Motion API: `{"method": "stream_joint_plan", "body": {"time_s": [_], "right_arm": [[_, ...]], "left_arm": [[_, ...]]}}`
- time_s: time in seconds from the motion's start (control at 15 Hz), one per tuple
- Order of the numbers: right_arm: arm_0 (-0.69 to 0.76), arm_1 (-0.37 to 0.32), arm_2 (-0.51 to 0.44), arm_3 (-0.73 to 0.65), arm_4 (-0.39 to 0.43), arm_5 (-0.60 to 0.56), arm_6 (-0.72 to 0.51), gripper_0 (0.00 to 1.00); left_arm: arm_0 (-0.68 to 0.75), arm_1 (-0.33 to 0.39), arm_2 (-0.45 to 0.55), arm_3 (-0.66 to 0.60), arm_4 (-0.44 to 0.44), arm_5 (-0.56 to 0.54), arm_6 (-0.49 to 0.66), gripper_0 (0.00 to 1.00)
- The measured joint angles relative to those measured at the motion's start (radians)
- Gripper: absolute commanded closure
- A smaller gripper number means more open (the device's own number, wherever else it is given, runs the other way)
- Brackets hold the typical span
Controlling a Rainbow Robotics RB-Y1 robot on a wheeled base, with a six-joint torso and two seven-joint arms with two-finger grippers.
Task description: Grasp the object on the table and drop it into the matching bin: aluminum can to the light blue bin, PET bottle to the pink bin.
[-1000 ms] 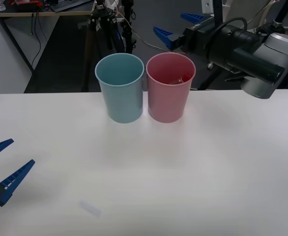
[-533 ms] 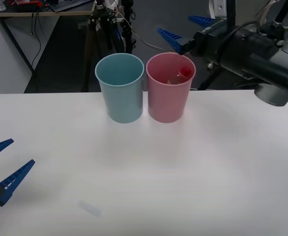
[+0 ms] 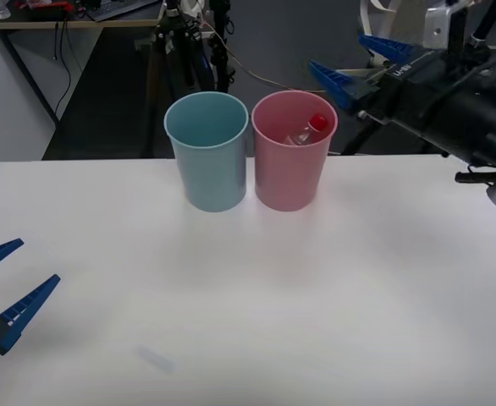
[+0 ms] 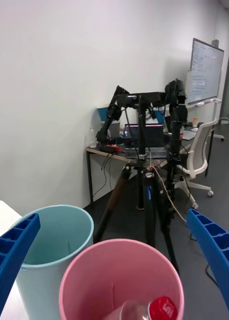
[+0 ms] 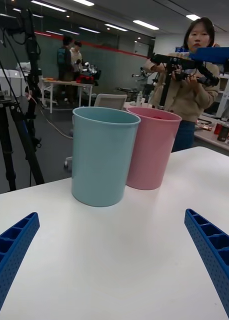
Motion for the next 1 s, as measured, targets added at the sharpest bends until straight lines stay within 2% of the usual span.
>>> {"method": "stream_joint_plan", "body": {"time_s": [0.13,0.4,0.6,0.73,0.87,1.0], "right_arm": [[0.095,-0.017,-0.081,-0.052,0.026,0.002,-0.002,0.00],[0.319,-0.026,-0.257,-0.142,0.143,-0.001,-0.019,0.00],[0.463,-0.025,-0.358,-0.193,0.184,-0.004,-0.041,0.00],[0.535,-0.023,-0.408,-0.208,0.220,-0.030,-0.121,0.00],[0.598,0.016,-0.454,-0.212,0.313,-0.072,-0.220,0.00],[0.659,0.083,-0.500,-0.211,0.441,-0.119,-0.316,0.00]], "left_arm": [[0.000,0.000,0.000,0.000,0.000,0.000,0.000,0.00],[0.000,0.000,0.000,0.000,0.000,0.000,0.000,0.00],[0.000,0.000,0.000,0.000,0.000,0.000,0.000,0.00],[0.000,0.000,0.000,0.000,0.000,0.000,0.000,0.00],[0.000,0.000,0.000,0.000,0.000,0.000,0.000,0.00],[0.000,0.000,0.000,0.000,0.000,0.000,0.000,0.00]]}}
